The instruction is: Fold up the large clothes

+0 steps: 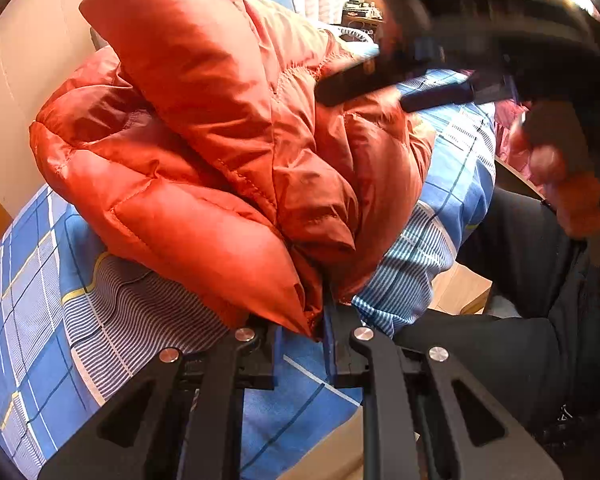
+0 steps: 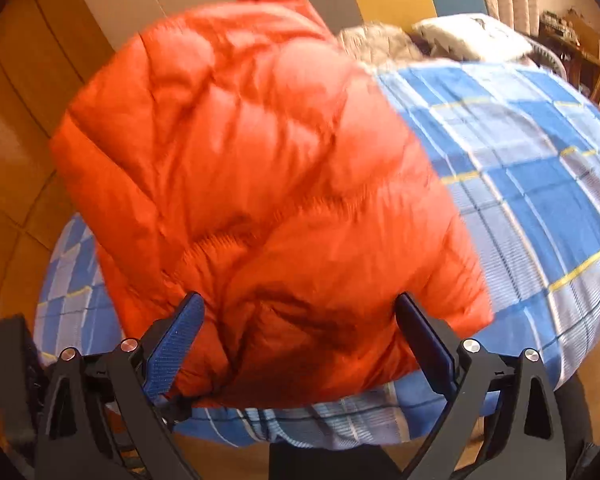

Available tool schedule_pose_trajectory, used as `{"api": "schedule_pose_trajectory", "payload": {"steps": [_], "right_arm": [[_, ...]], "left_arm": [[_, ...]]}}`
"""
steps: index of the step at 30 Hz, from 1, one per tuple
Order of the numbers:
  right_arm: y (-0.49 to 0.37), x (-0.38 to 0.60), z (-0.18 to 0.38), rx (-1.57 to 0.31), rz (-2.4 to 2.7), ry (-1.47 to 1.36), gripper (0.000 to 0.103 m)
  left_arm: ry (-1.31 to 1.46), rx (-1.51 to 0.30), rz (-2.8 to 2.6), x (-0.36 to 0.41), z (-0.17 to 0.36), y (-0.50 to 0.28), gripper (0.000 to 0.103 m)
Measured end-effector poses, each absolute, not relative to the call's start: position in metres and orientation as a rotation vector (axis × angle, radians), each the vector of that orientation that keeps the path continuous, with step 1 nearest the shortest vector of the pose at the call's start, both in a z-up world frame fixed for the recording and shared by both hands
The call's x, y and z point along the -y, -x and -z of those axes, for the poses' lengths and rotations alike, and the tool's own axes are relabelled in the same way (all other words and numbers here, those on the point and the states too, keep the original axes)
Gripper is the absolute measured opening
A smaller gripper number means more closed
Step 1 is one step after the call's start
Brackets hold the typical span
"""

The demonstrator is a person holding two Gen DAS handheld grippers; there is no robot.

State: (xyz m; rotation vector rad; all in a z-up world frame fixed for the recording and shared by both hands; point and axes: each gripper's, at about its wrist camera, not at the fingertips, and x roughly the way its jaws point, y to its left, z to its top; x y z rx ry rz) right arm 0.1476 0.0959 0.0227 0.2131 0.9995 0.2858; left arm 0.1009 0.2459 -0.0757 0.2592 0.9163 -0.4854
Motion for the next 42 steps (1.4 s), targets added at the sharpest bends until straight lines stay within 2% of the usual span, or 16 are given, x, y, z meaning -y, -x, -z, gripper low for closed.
{"api": "schedule_pose_trajectory", "payload": {"steps": [6,10,13,15,20,30,34,42], "right_arm": [[-0.156,-0.096,-0.039,-0.977,-0.311,-0.244,0.093],[-0.161,-0.101,-0.038,-0.987,-0.306,-0.263,0.092],[-0.158,-0.107,-0.035,-1.001,-0.313,-0.264,0.087],[-0.155,-0.108,-0.033,-1.006,-0.32,-0.262,0.086],[-0.161,-0.1,-0.041,-0.967,-0.383,-0.201,0.071],[-0.173,-0.088,-0.054,-0.919,-0.682,0.089,0.069],[-0.186,-0.087,-0.071,-0.829,-0.864,0.279,0.07],[-0.241,-0.121,-0.089,-0.806,-1.013,0.551,0.07]], "left_arm": [[-0.285,-0.914,0.489,-0.245,0.072,-0.099,0.016],[-0.305,-0.916,0.485,-0.247,0.068,-0.096,0.022],[-0.318,-0.93,0.472,-0.251,0.068,-0.094,0.024],[-0.31,-0.939,0.465,-0.254,0.069,-0.094,0.025],[-0.264,-0.93,0.447,-0.256,0.071,-0.091,0.025],[-0.266,-0.967,0.415,-0.262,0.073,-0.073,0.032],[-0.276,-0.95,0.395,-0.273,0.067,-0.053,0.037],[-0.225,-0.972,0.266,-0.3,0.073,-0.013,0.039]]}}
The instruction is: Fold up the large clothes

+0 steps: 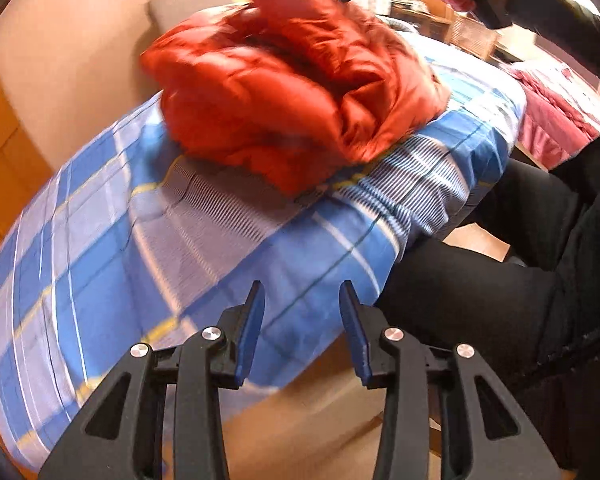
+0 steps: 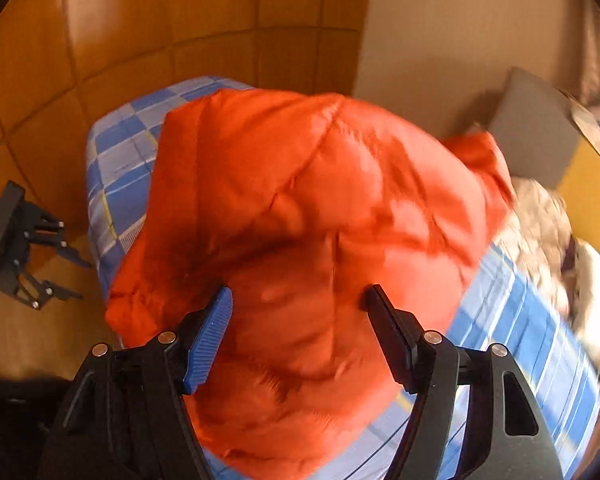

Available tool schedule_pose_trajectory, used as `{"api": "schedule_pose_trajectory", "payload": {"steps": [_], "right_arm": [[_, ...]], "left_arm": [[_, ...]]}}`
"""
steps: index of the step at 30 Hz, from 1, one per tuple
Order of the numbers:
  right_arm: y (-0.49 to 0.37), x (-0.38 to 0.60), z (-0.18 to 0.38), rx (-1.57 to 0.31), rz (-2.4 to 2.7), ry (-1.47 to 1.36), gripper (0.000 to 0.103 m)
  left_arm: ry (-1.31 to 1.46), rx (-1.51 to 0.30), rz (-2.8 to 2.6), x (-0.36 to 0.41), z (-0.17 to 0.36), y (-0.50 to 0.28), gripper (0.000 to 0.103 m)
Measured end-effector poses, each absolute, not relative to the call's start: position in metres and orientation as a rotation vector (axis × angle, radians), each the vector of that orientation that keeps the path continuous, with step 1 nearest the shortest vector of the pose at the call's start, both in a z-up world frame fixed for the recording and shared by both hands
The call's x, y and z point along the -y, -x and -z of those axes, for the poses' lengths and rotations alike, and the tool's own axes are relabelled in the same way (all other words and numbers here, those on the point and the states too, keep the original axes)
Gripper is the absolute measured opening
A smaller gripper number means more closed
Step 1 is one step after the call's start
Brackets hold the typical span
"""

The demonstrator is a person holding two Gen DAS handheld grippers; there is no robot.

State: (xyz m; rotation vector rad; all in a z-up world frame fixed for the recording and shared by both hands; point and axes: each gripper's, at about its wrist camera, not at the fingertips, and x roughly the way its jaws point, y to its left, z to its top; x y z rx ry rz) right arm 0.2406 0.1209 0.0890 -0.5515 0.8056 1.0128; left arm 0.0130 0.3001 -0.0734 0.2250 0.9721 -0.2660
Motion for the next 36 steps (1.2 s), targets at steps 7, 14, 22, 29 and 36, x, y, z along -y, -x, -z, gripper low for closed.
{"api": "schedule_pose_trajectory", "payload": {"steps": [7,14,22,29,36], "right_arm": [[-0.27,-0.17,-0.073,-0.877,-1.086,0.696,0.072],[-0.287,-0.227,-0.03,-1.031,-1.101,0.935,0.081],[-0.285,-0.268,0.021,-1.133,-1.064,1.187,0.083],[-0.28,-0.256,0.022,-1.092,-1.03,1.143,0.083],[-0.267,-0.224,-0.009,-0.939,-1.0,1.018,0.087]], "left_arm": [[-0.057,-0.977,0.098,-0.33,0.093,0.016,0.041],[0.111,-0.963,0.002,-0.345,0.114,0.039,0.043],[0.278,-0.962,-0.13,-0.352,0.14,0.066,0.043],[0.395,-0.891,-0.381,-0.351,0.135,0.088,0.058],[0.404,-0.847,-0.478,-0.335,0.114,0.09,0.061]]}}
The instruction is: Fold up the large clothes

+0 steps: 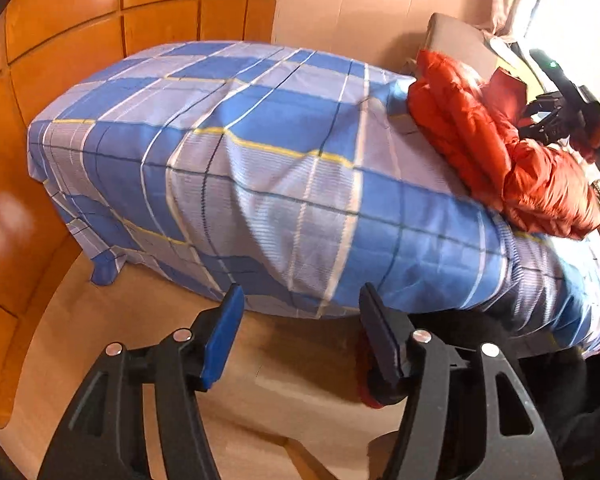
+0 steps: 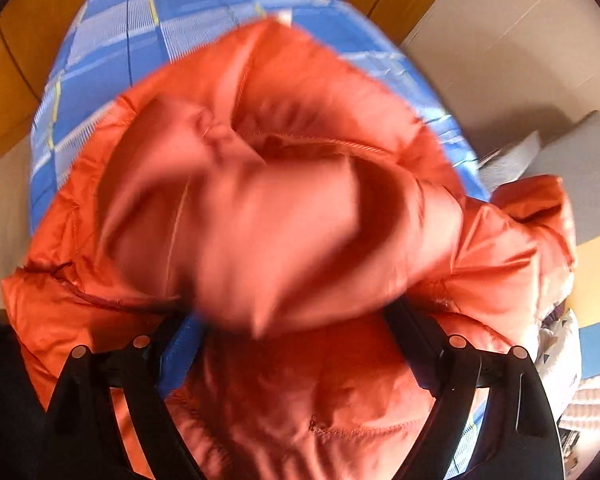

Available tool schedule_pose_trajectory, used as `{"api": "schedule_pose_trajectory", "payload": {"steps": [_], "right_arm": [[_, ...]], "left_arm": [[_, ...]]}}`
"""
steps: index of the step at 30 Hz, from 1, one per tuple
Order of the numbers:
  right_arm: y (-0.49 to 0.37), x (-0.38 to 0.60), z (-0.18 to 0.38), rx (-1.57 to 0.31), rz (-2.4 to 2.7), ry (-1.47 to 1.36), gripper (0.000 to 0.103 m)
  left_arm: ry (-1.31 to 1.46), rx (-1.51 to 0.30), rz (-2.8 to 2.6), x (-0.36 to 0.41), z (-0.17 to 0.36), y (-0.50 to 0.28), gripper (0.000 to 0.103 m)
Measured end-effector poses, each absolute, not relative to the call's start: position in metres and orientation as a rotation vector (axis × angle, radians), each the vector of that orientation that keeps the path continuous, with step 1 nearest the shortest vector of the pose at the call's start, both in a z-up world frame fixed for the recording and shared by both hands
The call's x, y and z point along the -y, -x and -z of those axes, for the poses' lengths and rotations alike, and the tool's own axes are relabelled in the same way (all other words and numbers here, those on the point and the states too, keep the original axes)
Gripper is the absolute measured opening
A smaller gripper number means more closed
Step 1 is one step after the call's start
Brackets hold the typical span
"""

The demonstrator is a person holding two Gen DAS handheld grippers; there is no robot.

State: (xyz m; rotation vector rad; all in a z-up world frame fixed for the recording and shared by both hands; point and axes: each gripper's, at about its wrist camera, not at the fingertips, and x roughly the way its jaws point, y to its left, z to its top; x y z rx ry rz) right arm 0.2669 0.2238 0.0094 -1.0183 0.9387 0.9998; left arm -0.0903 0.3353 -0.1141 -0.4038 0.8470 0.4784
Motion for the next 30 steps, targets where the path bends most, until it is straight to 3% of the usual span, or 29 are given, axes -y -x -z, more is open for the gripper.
{"api": "schedule_pose_trajectory", "payload": {"steps": [11,23,30], "right_arm": [[-0.219,-0.145,-0.072,-0.792,-1.096,0.761,0.087],[-0.195,-0.07,-0.046,-0.837,-0.946,0.395,0.087],[-0.193,-0.052,-0.024,-0.888,-0.892,0.32,0.087]], "left_arm": [[0.436,-0.823,-0.594,-0.316,0.081,0.071,0.067],[0.389,-0.738,-0.534,-0.278,0.044,0.027,0.07],[0.326,-0.718,-0.453,-0.252,0.032,-0.009,0.074]]}}
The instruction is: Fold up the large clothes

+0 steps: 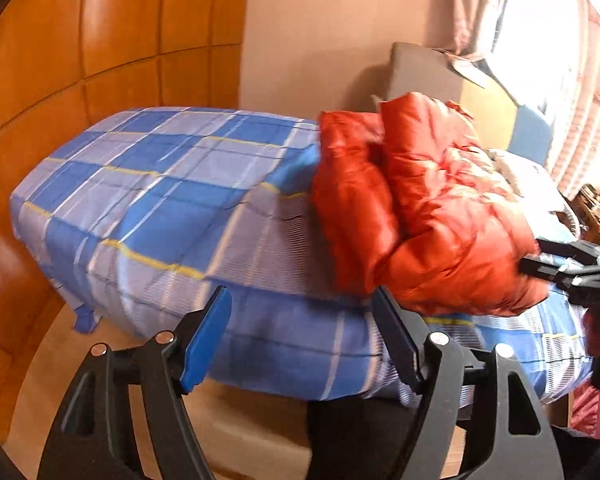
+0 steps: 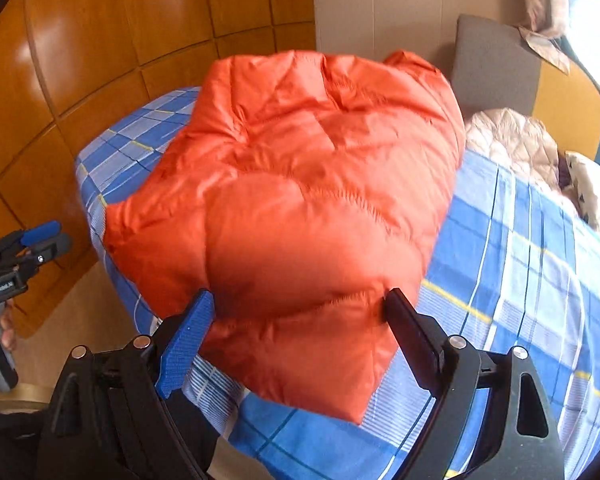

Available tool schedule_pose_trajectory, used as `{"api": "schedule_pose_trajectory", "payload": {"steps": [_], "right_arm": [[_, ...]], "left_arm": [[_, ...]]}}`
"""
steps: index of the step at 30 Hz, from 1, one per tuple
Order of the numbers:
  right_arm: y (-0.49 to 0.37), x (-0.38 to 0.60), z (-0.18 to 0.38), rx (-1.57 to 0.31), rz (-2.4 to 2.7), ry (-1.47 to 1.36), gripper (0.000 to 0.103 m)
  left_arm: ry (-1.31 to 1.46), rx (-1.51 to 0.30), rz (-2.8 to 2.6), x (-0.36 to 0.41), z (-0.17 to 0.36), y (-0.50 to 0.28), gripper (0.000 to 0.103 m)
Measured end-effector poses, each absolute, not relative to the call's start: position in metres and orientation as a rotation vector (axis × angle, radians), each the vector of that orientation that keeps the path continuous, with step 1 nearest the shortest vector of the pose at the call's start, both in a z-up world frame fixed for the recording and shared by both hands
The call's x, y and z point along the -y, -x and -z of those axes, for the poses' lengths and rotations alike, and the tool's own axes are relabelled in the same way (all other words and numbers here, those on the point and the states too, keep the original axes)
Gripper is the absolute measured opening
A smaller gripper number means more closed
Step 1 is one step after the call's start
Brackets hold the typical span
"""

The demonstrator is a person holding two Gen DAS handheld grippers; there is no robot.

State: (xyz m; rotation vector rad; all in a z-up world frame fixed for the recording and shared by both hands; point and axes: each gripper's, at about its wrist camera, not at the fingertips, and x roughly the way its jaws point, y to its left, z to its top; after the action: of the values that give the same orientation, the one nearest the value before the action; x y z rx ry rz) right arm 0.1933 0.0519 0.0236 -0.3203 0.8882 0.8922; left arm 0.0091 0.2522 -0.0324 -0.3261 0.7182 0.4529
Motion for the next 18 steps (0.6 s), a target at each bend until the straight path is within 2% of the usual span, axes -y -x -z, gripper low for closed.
{"api": "schedule_pose_trajectory", "payload": {"steps": [3,5,9,18], "right_arm": [[-0.192,-0.051,-0.017,-0.889,-0.878,0.312,0.087],[-0.193,-0.05,-0.014,-0.896,-0.861,0.286,0.087],[-0.189,-0.047,-0.008,-0.906,-0.831,0.253,0.091],[-0.176,-0.029,0.006,-0.92,-0.713,0.084,0.095]], "left_arm": [[0.312,-0.705,-0.423,-0.245,0.028,-0.025,0.077],[0.293,-0.7,-0.407,-0.239,0.024,-0.036,0.084],[0.261,-0.706,-0.366,-0.235,0.018,-0.063,0.09],[0.206,-0.717,-0.336,-0.239,0.008,-0.118,0.094]]}}
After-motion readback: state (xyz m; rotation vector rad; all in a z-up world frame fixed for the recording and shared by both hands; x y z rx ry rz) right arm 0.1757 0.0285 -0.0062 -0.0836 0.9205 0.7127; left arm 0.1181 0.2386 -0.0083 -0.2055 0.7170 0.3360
